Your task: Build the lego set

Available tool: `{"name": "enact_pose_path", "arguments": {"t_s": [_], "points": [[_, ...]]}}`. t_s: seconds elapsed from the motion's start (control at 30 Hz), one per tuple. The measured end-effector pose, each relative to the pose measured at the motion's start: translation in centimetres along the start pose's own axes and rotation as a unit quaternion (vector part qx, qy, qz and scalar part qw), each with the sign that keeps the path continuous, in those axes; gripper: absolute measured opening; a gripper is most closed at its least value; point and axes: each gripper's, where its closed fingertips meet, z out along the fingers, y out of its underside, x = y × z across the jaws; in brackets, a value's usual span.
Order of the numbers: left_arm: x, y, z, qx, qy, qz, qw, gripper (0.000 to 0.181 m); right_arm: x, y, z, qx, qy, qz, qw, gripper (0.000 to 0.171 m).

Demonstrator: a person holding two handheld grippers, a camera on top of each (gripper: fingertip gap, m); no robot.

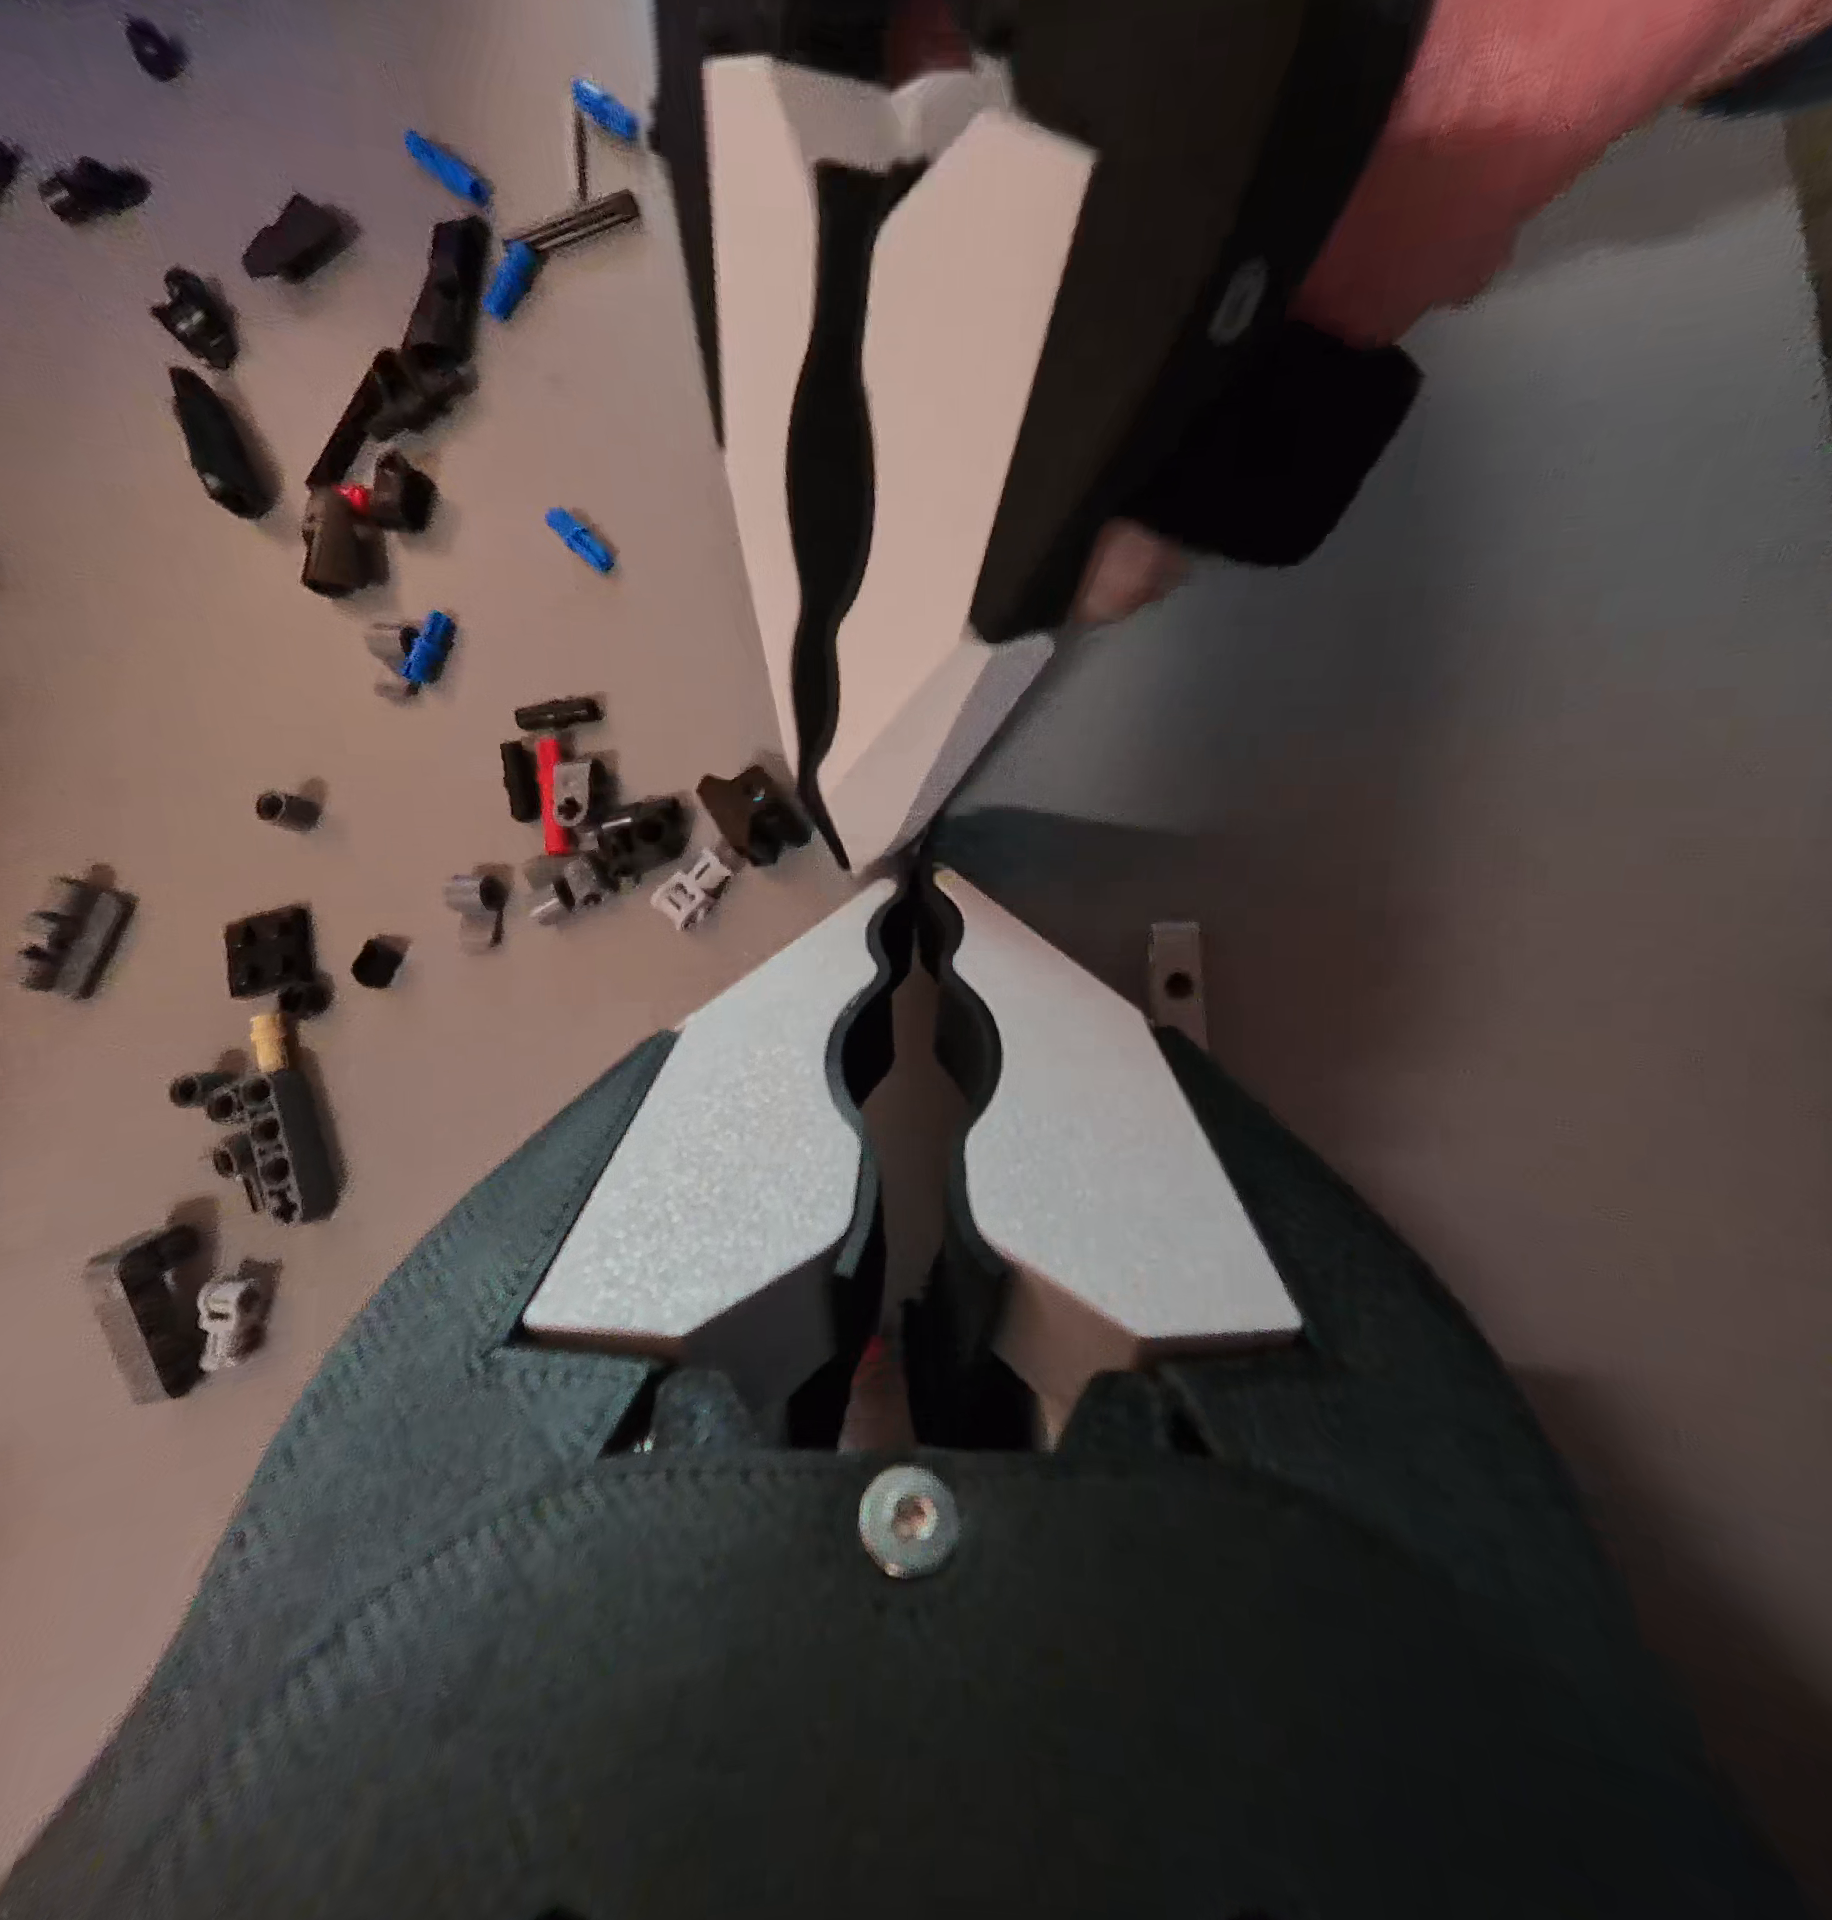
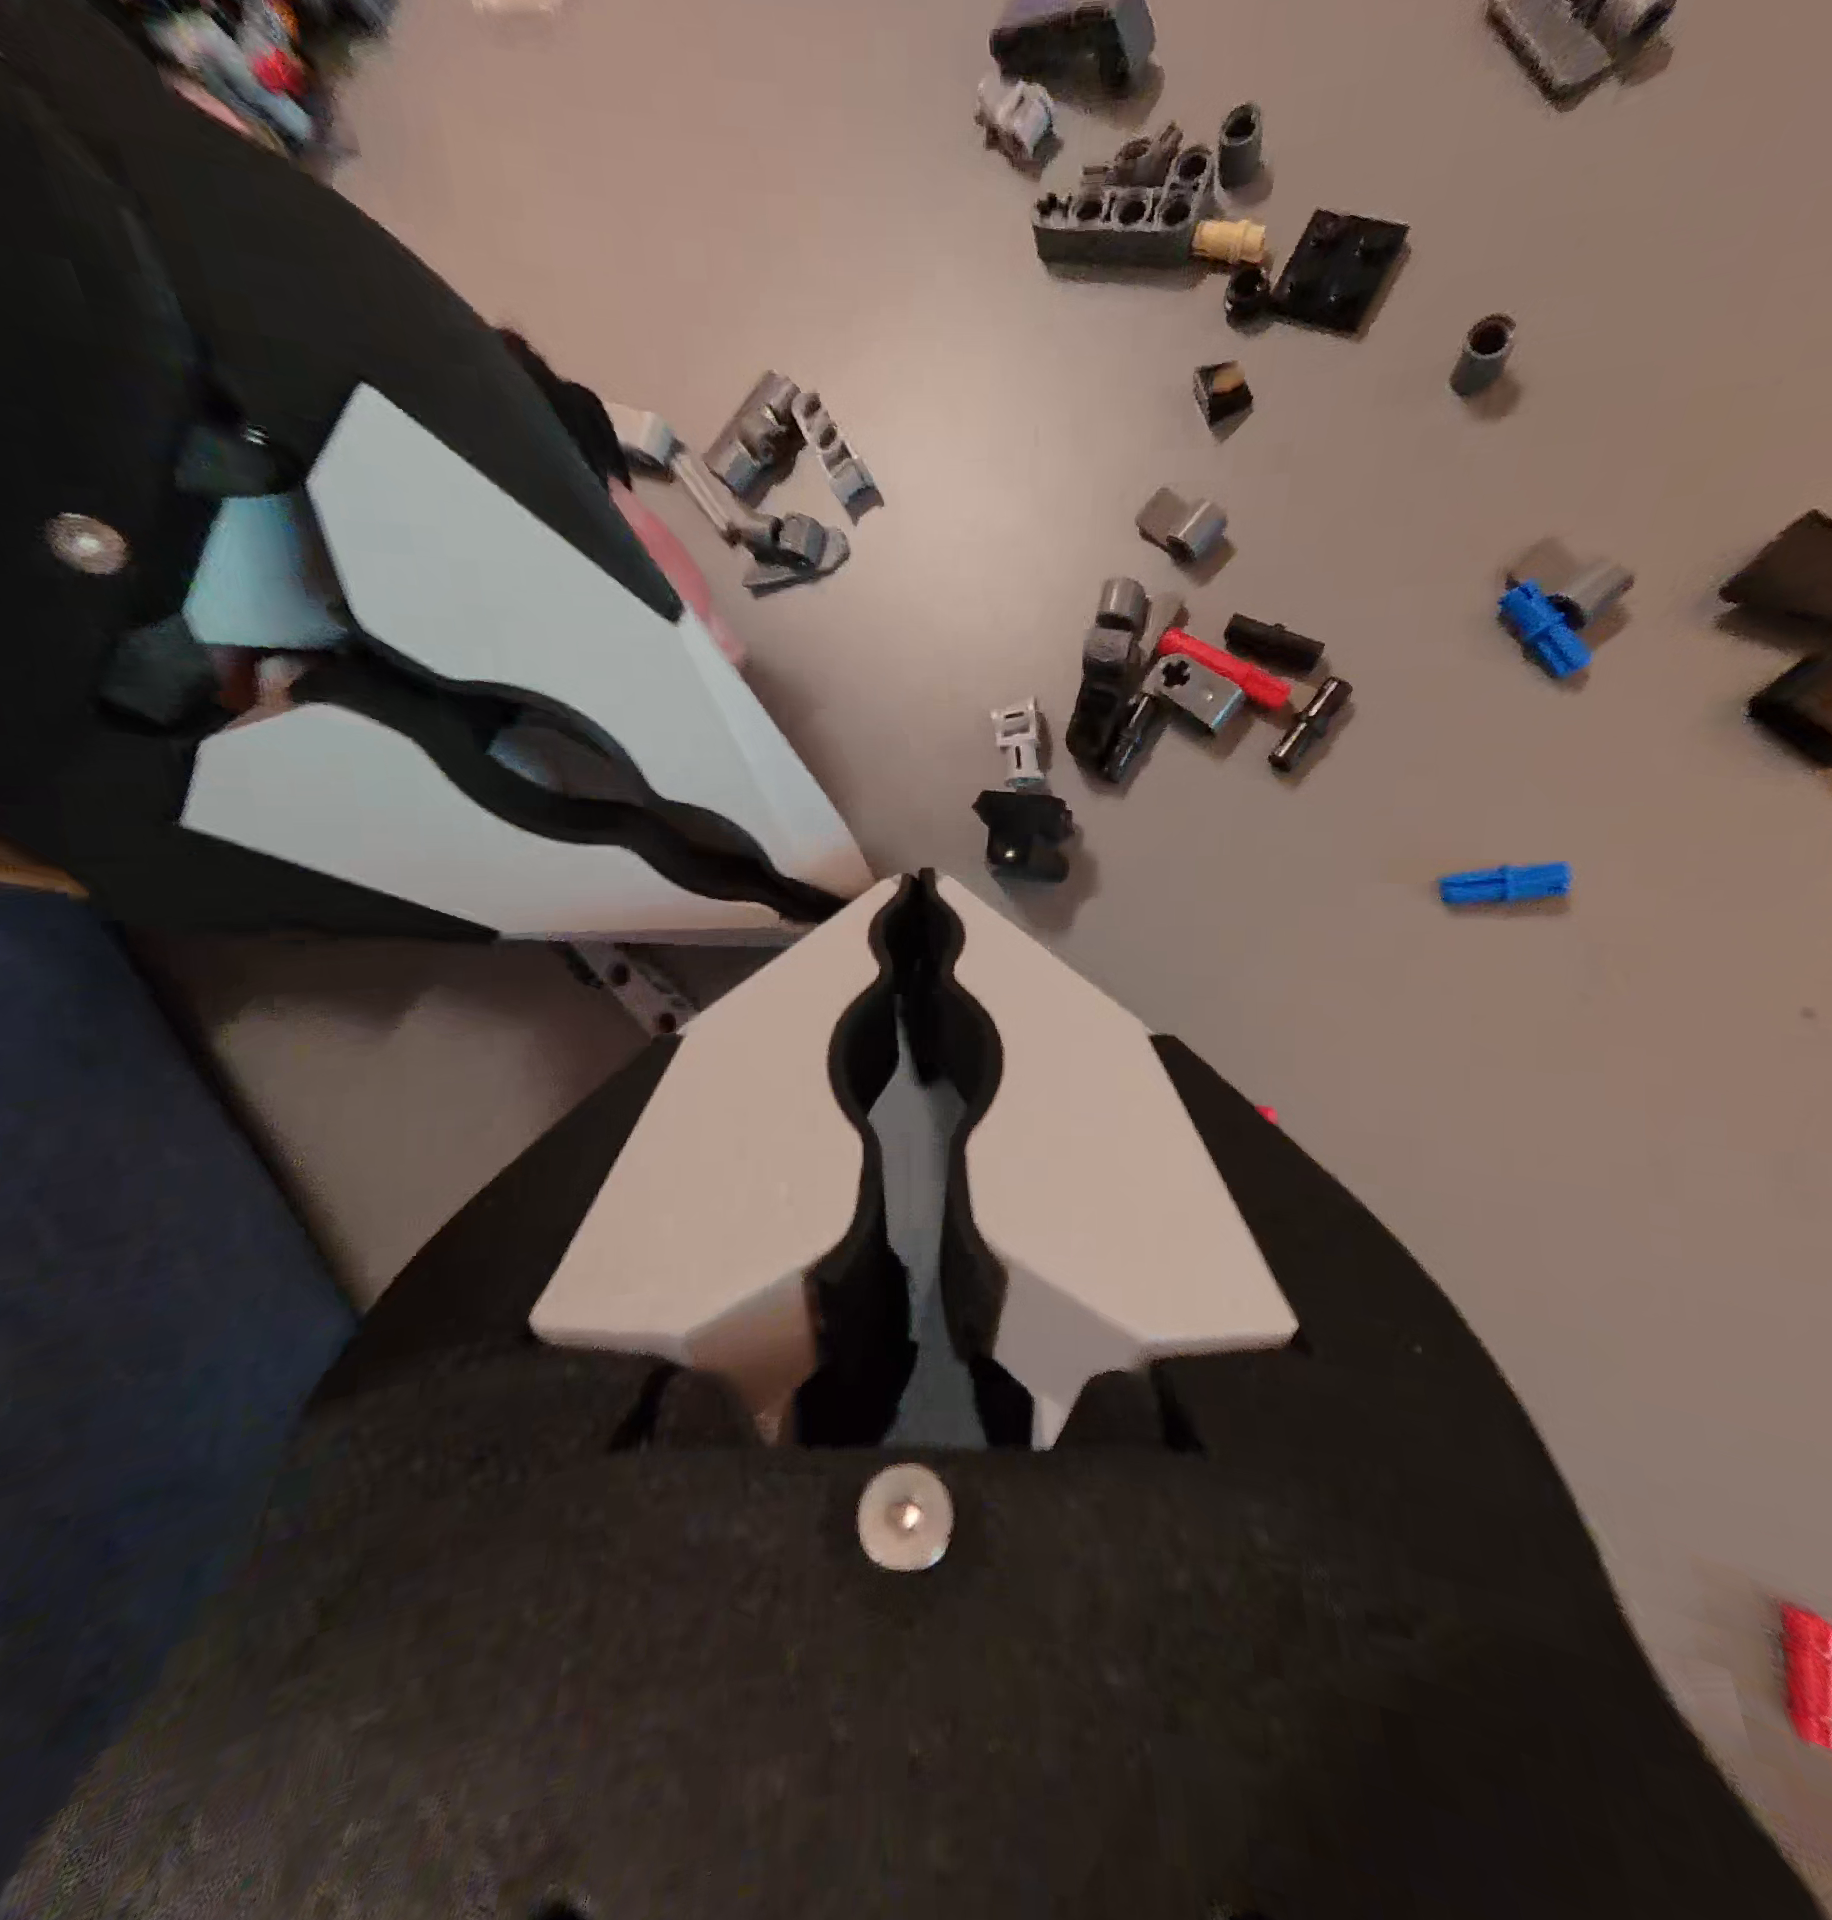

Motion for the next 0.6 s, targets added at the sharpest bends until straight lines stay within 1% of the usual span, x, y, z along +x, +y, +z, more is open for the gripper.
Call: {"name": "enact_pose_path", "arguments": {"t_s": [0.1,0.17,0.23,0.3,0.4,0.53,0.6], "points": [[-0.2,0.1,-0.4,0.0,-0.009,-0.005,1.0,0.0,0.5,-0.8,-1.9,0.04,-0.01,0.016,0.999,0.0],[-0.4,0.1,-0.5,0.003,-0.008,-0.011,1.0,0.0,0.9,-1.4,-4.1,0.074,-0.021,0.033,0.996,0.0],[-0.6,-0.1,-0.7,0.006,-0.008,-0.016,1.0,0.0,1.8,-1.2,-6.2,0.098,-0.013,0.04,0.994,0.0],[-0.6,-0.4,-0.8,0.014,-0.005,-0.025,1.0,0.001,2.3,-0.4,-7.3,0.107,-0.025,0.068,0.992,0.0],[-0.4,-0.2,-0.7,0.006,-0.005,-0.021,1.0,0.004,2.9,1.3,-7.7,0.097,0.001,0.058,0.994,0.0],[-0.1,-0.7,-0.7,0.01,-0.002,-0.017,1.0,0.006,1.6,2.3,-6.7,0.088,0.007,0.031,0.996,0.001],[0.0,-0.9,-0.8,0.009,-0.001,-0.015,1.0,0.008,1.9,2.3,-7.4,0.111,0.018,0.029,0.993,0.005]]}}
